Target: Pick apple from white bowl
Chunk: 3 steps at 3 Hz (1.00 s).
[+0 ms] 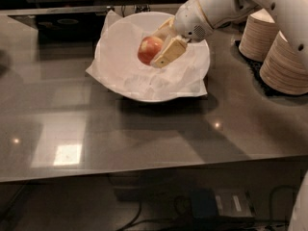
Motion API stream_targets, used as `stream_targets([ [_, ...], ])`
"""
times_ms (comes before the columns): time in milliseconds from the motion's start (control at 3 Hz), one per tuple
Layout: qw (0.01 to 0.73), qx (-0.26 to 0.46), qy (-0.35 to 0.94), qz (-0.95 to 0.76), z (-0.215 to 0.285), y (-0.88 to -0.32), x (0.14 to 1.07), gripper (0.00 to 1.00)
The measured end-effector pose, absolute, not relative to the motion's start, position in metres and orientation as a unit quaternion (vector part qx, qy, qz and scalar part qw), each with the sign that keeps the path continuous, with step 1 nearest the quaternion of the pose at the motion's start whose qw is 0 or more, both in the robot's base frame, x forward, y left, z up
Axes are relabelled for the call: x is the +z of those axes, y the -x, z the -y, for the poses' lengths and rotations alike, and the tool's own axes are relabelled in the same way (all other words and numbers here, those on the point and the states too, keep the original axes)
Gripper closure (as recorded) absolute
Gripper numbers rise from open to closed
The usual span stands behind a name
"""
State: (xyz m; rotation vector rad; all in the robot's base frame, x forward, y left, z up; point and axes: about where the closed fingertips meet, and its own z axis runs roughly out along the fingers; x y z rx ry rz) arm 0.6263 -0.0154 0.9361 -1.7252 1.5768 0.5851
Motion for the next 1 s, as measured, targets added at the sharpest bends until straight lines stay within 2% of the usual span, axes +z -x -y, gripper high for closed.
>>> stream_targets([
  [333,0.391,0.215,0.669,-0.595,0.043,-0.622,0.975,1.0],
  [1000,0.383,0.2,0.69,-0.581,0.063,-0.607,0.996,1.0],
])
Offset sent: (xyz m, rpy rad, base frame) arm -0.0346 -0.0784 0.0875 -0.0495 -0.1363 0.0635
